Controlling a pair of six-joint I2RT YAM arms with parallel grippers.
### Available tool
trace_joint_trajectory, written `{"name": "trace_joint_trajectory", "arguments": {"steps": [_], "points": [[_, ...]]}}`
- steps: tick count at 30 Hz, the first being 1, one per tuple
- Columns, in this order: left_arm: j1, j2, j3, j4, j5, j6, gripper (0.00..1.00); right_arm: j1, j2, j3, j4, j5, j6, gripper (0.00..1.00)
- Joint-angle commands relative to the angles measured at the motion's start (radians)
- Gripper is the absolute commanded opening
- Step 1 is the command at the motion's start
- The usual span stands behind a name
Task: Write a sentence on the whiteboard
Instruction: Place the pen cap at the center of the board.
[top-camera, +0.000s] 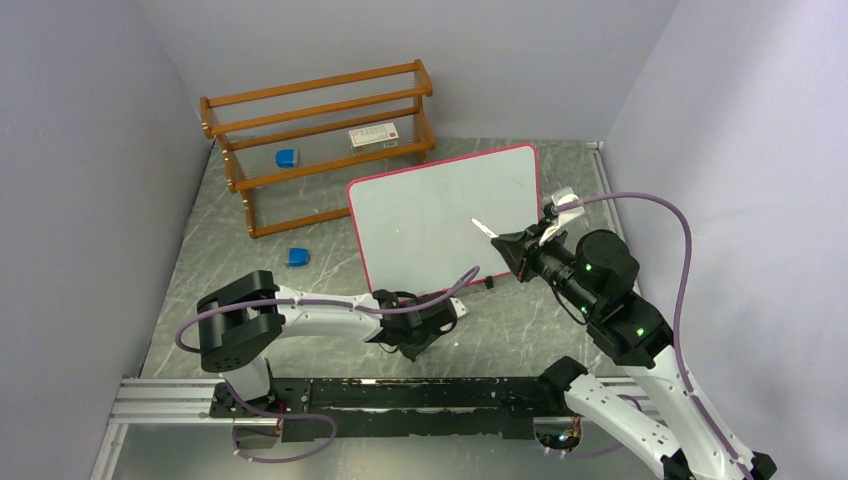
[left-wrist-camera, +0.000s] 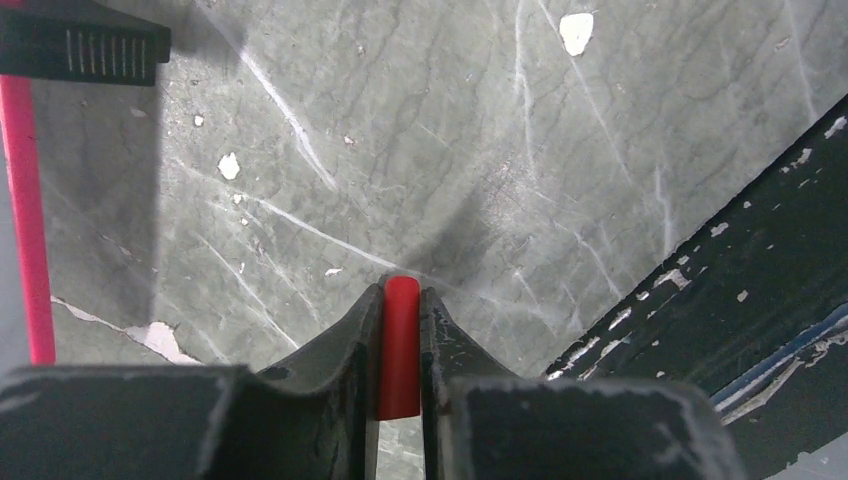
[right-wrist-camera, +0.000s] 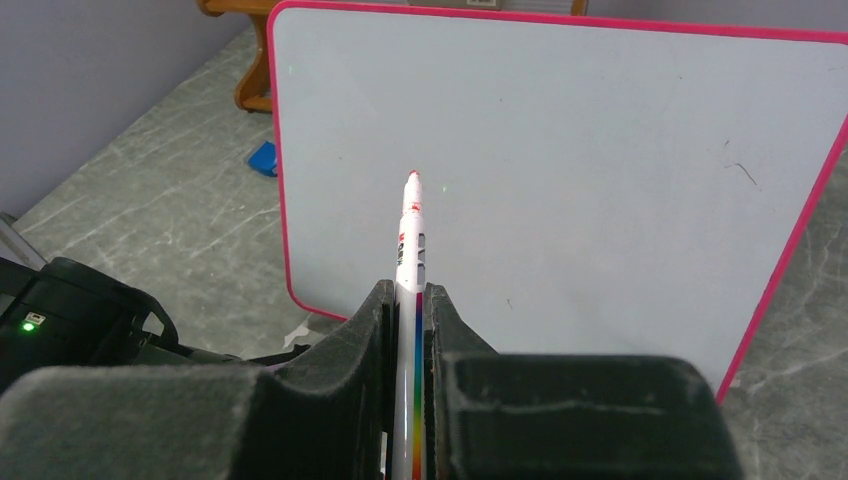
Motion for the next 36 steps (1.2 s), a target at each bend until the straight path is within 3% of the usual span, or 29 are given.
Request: {"name": "trace_joint_trajectory", "arguments": {"steps": [1, 10, 22, 25, 27, 36], "points": [[-0.004, -0.007, 0.018, -0.028, -0.036, 0.013, 0.22, -0.006, -0.003, -0.001, -0.008, 0.012, -0.011, 0.0], [-0.004, -0.078, 0.046, -0.071, -0.044, 0.013, 0.42, -0.006, -0.001, -0.009, -0.006, 0.015, -0.002, 0.0], [0.035, -0.355, 0.159, -0.15, -0.112, 0.031, 0.84, -0.006, -0.004, -0.006, -0.001, 0.023, 0.006, 0.0], [0.106, -0.428, 0.183, -0.155, -0.104, 0.06, 0.89, -0.005, 0.0, -0.006, 0.002, 0.019, 0.009, 0.0], [0.154, -0.469, 0.201, -0.154, -0.103, 0.082, 0.97, -0.006, 0.003, -0.006, 0.007, 0.013, 0.011, 0.0], [0.514, -0.57, 0.267, -0.112, 0.122, 0.158, 0.97, -0.005, 0.027, -0.008, 0.027, -0.02, 0.008, 0.0]]}}
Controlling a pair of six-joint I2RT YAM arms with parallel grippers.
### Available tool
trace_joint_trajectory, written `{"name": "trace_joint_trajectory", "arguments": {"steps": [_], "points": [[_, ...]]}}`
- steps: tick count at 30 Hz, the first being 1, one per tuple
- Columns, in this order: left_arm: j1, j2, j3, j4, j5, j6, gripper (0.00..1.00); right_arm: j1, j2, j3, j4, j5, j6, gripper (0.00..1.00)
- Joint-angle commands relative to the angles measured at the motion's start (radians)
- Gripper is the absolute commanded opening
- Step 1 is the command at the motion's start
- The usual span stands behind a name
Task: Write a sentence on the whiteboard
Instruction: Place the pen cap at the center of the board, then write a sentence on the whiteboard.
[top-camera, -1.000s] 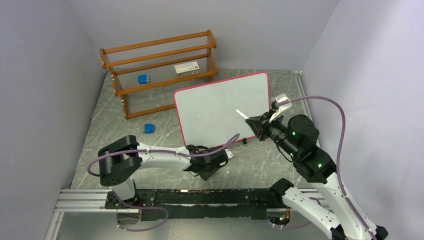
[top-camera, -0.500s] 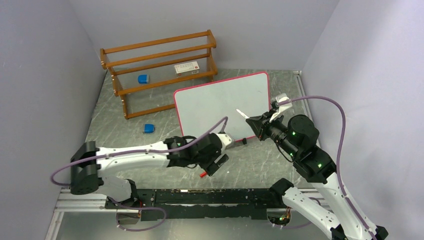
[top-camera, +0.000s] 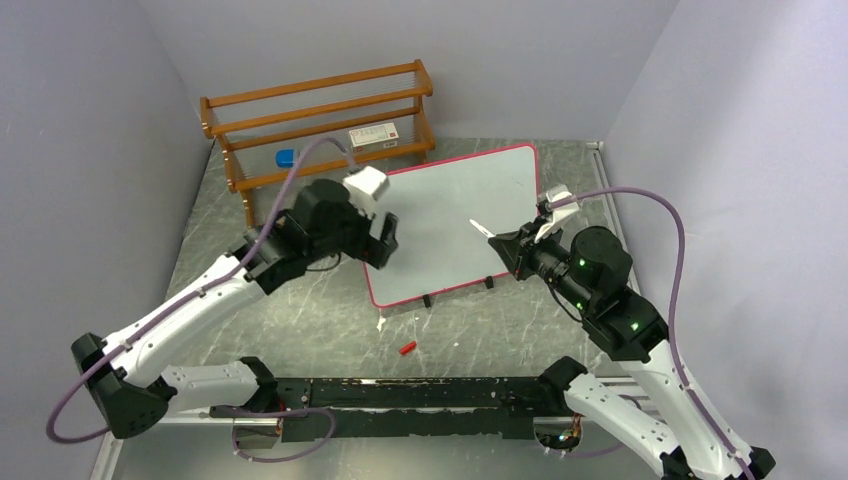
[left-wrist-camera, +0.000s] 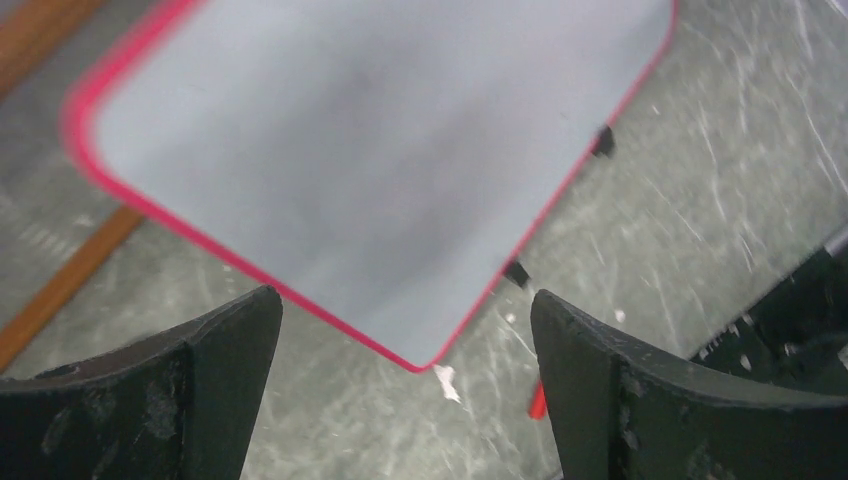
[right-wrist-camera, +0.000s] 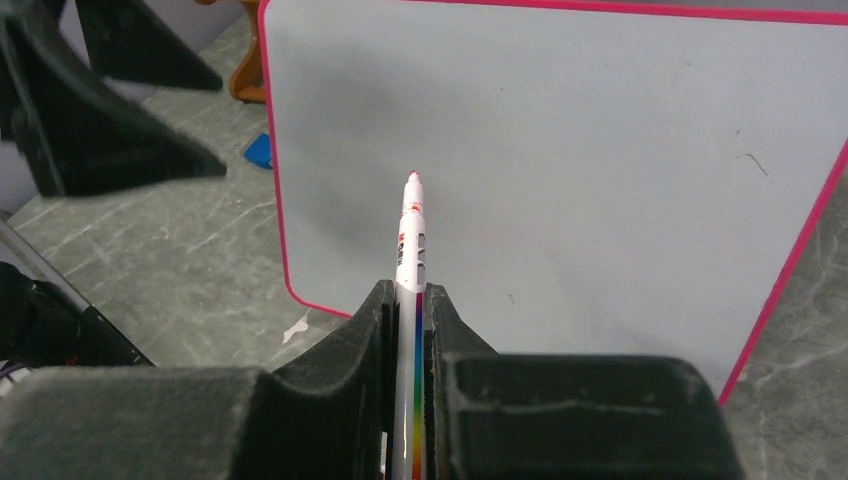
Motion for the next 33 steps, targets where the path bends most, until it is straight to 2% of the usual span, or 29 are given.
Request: {"name": "trace_joint_trajectory", "arguments": {"steps": [1, 4, 8, 11, 13, 18, 23, 28, 33], "points": [[0.138, -0.03, 0.078, 0.011, 0.134, 0.062, 0.97, -0.006, 0.009, -0.006, 0.028, -0.029, -0.001, 0.0], [0.26, -0.027, 0.103, 0.02, 0.248, 0.077, 0.96, -0.006, 0.025, -0.001, 0.035, -0.045, -0.002, 0.0], [0.467, -0.014, 0.091, 0.064, 0.483, 0.077, 0.95, -0.005, 0.034, -0.002, 0.053, -0.068, -0.001, 0.0], [0.625, 0.002, 0.028, 0.18, 0.707, 0.034, 0.92, -0.006, 0.045, -0.001, 0.057, -0.096, -0.004, 0.0], [0.677, 0.03, -0.014, 0.25, 0.817, 0.003, 0.89, -0.006, 0.055, 0.0, 0.057, -0.11, -0.008, 0.0], [0.711, 0.108, -0.048, 0.413, 0.987, -0.076, 0.84, -0.006, 0.066, 0.005, 0.07, -0.137, -0.008, 0.0], [0.739, 0.211, -0.023, 0.464, 1.11, -0.094, 0.73, -0.006, 0.078, 0.003, 0.084, -0.172, -0.005, 0.0], [0.743, 0.28, -0.011, 0.516, 1.179, -0.122, 0.63, -0.005, 0.096, -0.002, 0.099, -0.2, -0.005, 0.0], [0.743, 0.308, -0.023, 0.594, 1.231, -0.161, 0.47, -0.005, 0.111, 0.001, 0.11, -0.219, -0.008, 0.0]]}}
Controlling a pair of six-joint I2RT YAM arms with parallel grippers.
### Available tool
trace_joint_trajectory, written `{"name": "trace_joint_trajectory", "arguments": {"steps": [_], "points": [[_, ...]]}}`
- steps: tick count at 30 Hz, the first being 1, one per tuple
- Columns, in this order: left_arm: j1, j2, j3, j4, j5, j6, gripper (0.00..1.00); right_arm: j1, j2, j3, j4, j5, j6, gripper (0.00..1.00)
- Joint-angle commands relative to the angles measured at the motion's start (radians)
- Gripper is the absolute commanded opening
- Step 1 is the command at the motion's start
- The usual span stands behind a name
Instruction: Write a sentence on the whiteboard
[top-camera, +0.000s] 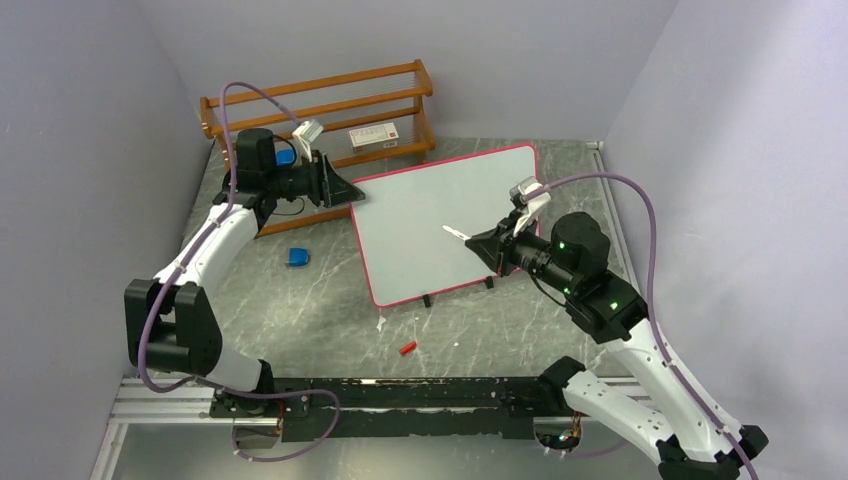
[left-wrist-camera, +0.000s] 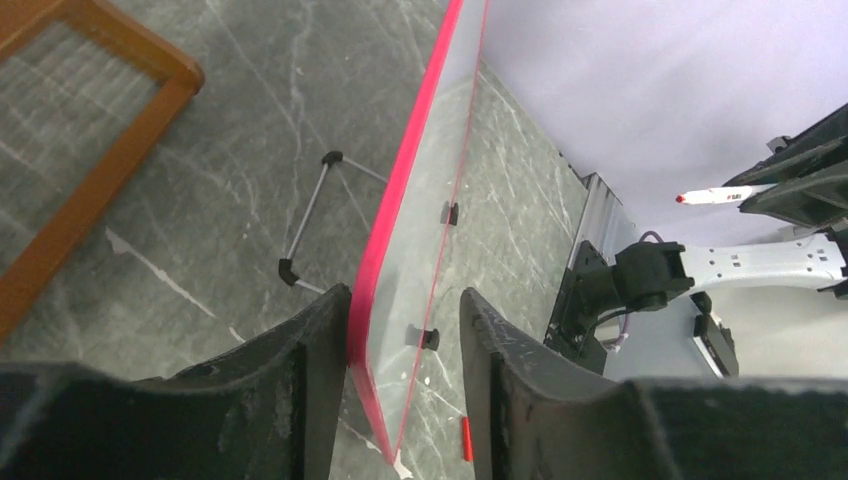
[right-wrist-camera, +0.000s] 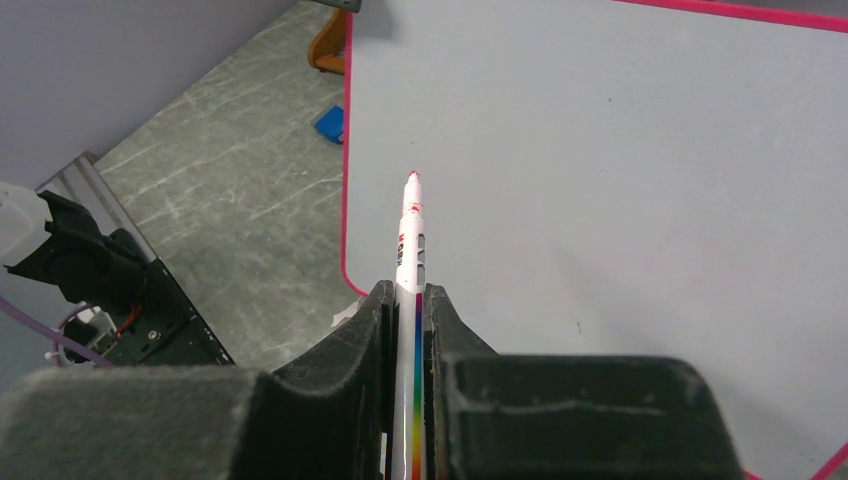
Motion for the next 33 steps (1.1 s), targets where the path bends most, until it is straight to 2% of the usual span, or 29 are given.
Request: {"name": "trace_joint_trajectory", "arguments": {"steps": [1, 4, 9, 22, 29, 33], "points": [[0.008, 0.01, 0.014, 0.141, 0.109, -0.043, 0.41, -0.006, 0.008, 0.002, 0.035, -0.038, -0.006, 0.0], [0.008, 0.014, -0.002, 0.171, 0.128, -0.052, 0.25, -0.006, 0.013, -0.002, 0.046, -0.048, -0.003, 0.0], [0.008, 0.005, -0.041, 0.218, 0.165, -0.068, 0.06, -0.005, 0.025, -0.004, 0.061, -0.063, 0.003, 0.0], [0.008, -0.101, -0.181, 0.133, 0.15, 0.059, 0.05, 0.0, 0.058, 0.006, 0.087, -0.075, 0.009, 0.0], [0.006, -0.124, -0.212, 0.102, 0.104, 0.081, 0.05, 0.032, 0.08, 0.037, 0.071, -0.003, 0.026, 0.0], [0.007, -0.144, -0.219, 0.102, 0.068, 0.081, 0.05, 0.102, 0.103, 0.075, 0.045, 0.109, 0.034, 0.0]]}}
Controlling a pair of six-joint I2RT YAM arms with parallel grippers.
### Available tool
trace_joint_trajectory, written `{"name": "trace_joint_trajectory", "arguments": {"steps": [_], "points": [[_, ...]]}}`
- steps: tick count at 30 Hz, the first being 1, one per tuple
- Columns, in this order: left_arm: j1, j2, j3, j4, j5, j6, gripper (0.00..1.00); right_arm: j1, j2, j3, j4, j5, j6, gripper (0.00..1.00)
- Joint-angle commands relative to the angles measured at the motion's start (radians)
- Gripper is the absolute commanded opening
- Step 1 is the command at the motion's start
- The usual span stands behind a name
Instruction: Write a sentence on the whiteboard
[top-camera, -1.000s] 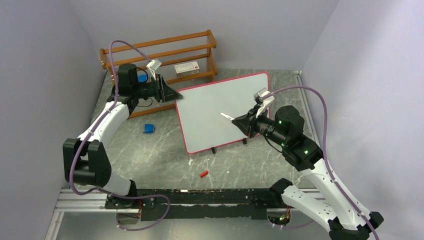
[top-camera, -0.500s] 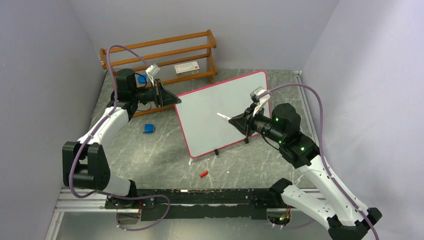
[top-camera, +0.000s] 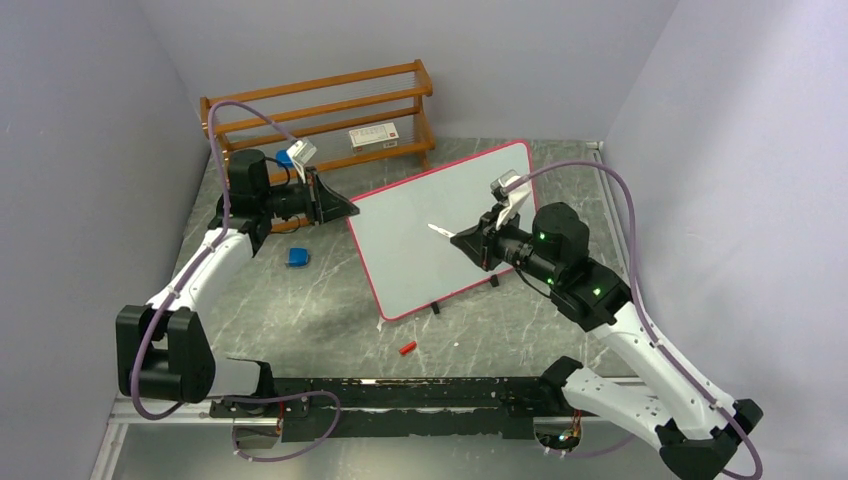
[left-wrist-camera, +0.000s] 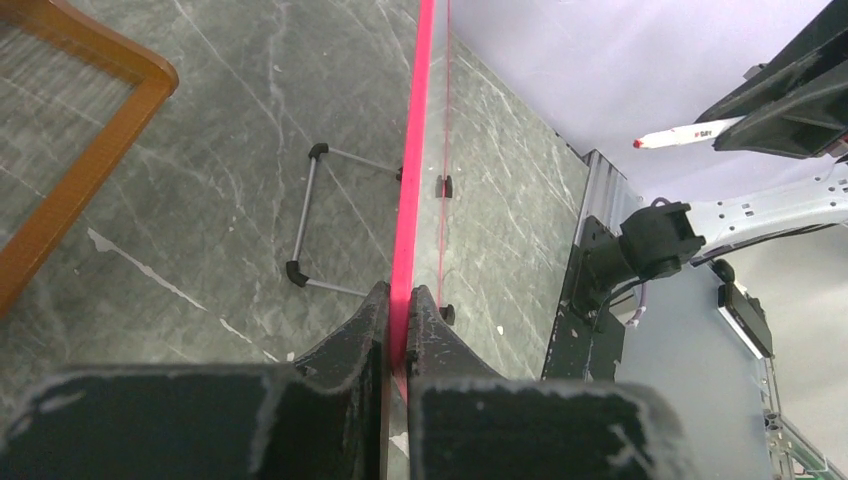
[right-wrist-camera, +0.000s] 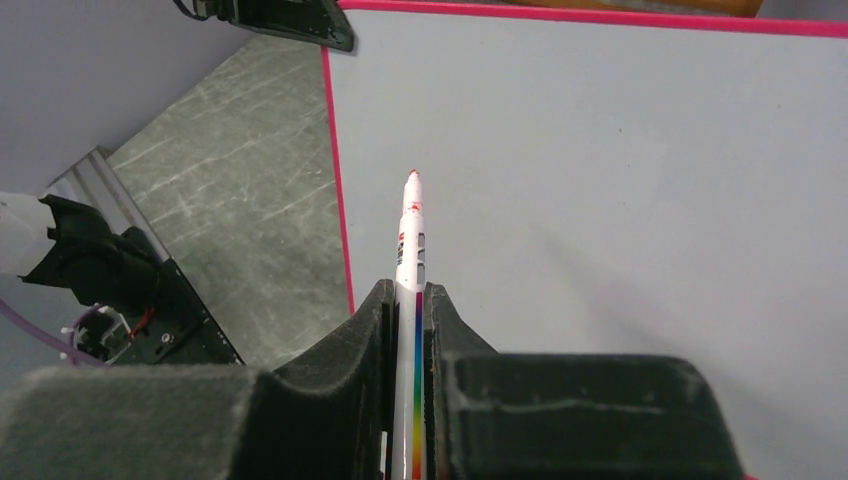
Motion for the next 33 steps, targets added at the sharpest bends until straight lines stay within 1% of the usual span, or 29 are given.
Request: {"name": "trace_joint_trajectory", "arguments": {"steps": [1, 5, 7, 20, 25, 33], "points": [[-0.005, -0.028, -0.033, -0.048, -0.018, 0.046, 0.05, 0.09, 0.022, 0.07, -0.017, 0.15, 0.017, 0.0], [-0.005, -0.041, -0.04, -0.048, -0.044, 0.046, 0.05, 0.249, 0.09, 0.126, -0.065, 0.373, 0.02, 0.0], [-0.005, -0.042, -0.034, -0.094, -0.062, 0.059, 0.05, 0.317, 0.13, 0.162, -0.094, 0.483, 0.022, 0.0], [-0.013, -0.074, -0.032, -0.116, -0.104, 0.065, 0.05, 0.524, 0.338, 0.324, -0.181, 0.81, 0.048, 0.0], [-0.012, -0.073, -0.034, -0.108, -0.105, 0.058, 0.05, 0.585, 0.449, 0.414, -0.213, 0.895, 0.046, 0.0], [-0.013, -0.082, -0.035, -0.103, -0.102, 0.06, 0.05, 0.611, 0.556, 0.485, -0.217, 0.931, 0.051, 0.0]]}}
